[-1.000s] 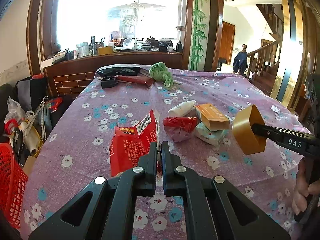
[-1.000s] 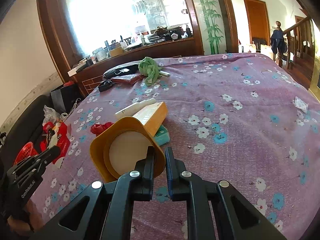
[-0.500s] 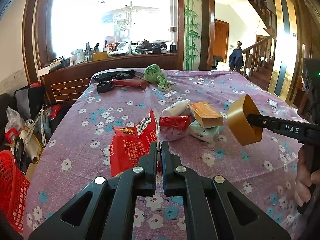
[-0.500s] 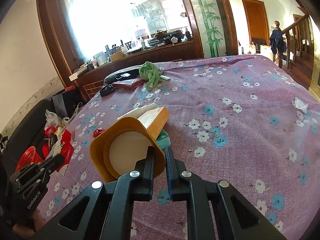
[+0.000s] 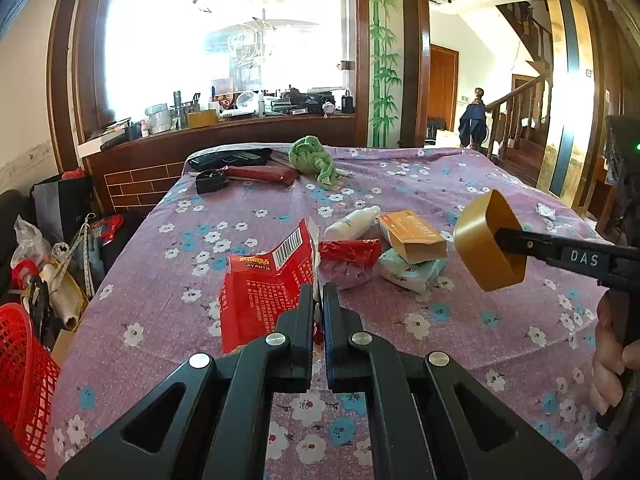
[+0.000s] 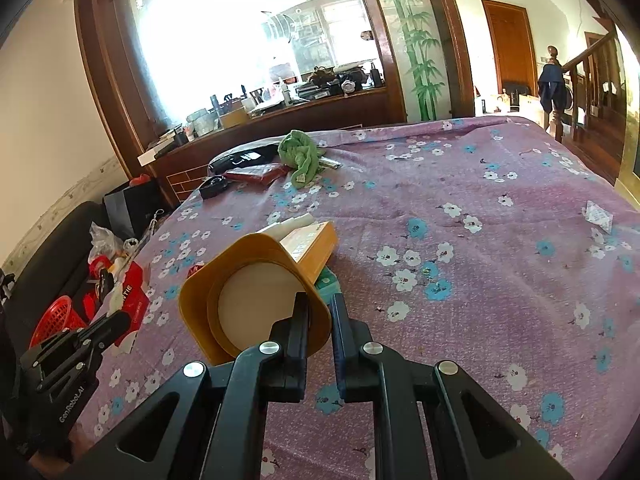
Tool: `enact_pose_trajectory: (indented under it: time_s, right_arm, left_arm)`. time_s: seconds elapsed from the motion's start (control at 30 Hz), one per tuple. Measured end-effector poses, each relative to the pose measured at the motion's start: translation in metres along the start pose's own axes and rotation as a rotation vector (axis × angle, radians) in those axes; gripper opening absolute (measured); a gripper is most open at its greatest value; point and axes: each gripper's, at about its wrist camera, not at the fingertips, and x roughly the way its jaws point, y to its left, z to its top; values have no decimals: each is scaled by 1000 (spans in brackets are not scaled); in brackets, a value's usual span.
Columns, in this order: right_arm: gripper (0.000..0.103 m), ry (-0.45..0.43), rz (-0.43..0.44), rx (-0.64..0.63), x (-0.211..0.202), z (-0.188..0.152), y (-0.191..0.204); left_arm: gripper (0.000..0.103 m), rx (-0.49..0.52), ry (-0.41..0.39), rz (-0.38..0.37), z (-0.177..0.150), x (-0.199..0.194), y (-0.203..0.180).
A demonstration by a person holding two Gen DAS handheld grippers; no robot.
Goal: Collect trash
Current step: 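Lift the red snack box with the left tool while the right tool lifts the yellow container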
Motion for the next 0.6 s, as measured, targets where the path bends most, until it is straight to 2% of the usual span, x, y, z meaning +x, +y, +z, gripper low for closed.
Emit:
enact_pose_trajectory:
  time_s: [0.6]
  right_arm:
    - [11,3,1,3,2,1,-2]
  left_arm:
    - [4,-29,10,20,0,4,6]
